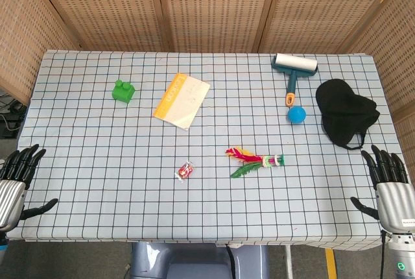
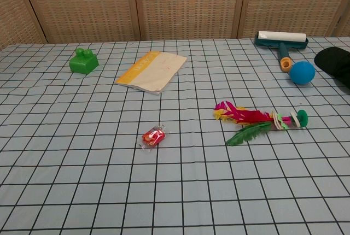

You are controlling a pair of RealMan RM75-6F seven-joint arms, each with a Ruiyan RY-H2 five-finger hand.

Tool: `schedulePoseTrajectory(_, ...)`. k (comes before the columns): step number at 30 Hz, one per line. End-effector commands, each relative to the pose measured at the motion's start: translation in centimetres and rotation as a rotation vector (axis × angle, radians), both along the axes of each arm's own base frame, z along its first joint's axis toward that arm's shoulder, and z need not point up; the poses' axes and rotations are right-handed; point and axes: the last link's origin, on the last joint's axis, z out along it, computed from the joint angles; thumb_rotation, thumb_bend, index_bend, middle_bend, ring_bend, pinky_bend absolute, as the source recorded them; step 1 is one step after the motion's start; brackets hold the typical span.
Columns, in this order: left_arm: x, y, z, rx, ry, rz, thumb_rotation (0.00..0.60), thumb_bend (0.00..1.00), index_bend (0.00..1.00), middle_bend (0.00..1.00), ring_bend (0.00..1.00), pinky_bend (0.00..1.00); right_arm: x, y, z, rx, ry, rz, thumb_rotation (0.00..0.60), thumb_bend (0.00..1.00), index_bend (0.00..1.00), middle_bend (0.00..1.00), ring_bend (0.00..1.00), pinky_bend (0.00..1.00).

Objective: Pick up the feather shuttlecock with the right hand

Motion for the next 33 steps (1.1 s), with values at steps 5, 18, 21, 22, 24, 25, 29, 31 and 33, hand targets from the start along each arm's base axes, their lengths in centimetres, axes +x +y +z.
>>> schedulePoseTrajectory(5,0.0,0.0,0.0,0.013,-0.002,0.008,0.600,0.00,0.00,0.00,0.00,0.00,-0.2,-0.4,-1.0,0.052,-0.002,-0.011,0.600,0.00,0.04,0.00,0.00,0.00)
schedulePoseTrajectory(18,-0.8,2.2,-1.2,0.029,0.038,0.063,0.600,0.00,0.00,0.00,0.00,0.00,8.5,-11.8,-5.5,0.349,0.030,0.150,0.600,0.04,0.18,0.00,0.00,0.00)
schedulePoseTrajectory(21,-0.9,2.6,-1.5,0.025,0.047,0.072,0.600,0.00,0.00,0.00,0.00,0.00,10.9,-14.8,-7.5,0.409,-0.005,0.155,0.600,0.19,0.28,0.00,0.00,0.00)
schedulePoseTrajectory(22,-0.9,2.7,-1.5,0.026,0.049,0.076,0.600,0.00,0.00,0.00,0.00,0.00,11.6,-15.9,-8.5,0.429,-0.021,0.146,0.600,0.25,0.30,0.00,0.00,0.00)
schedulePoseTrajectory(24,-1.0,3.0,-1.6,0.029,0.057,0.081,0.600,0.00,0.00,0.00,0.00,0.00,12.5,-17.6,-10.2,0.457,-0.053,0.125,0.600,0.35,0.33,0.00,0.00,0.00)
schedulePoseTrajectory(25,-1.0,3.0,-1.6,0.031,0.058,0.084,0.600,0.00,0.00,0.00,0.00,0.00,12.8,-18.2,-10.9,0.468,-0.068,0.113,0.600,0.39,0.35,0.00,0.00,0.00)
schedulePoseTrajectory(29,-1.1,3.2,-1.7,0.032,0.059,0.095,0.600,0.00,0.00,0.00,0.00,0.00,13.6,-19.6,-13.3,0.518,-0.137,0.056,0.600,0.50,0.40,0.00,0.00,0.00)
schedulePoseTrajectory(31,-1.1,3.3,-1.8,0.028,0.061,0.100,0.600,0.00,0.00,0.00,0.00,0.00,14.0,-20.1,-14.6,0.546,-0.154,0.030,0.600,0.53,0.42,0.00,0.00,0.00)
schedulePoseTrajectory(33,-1.2,3.4,-1.9,0.025,0.062,0.105,0.600,0.00,0.00,0.00,0.00,0.00,14.2,-20.6,-16.0,0.562,-0.139,0.013,0.600,0.54,0.43,0.00,0.00,0.00)
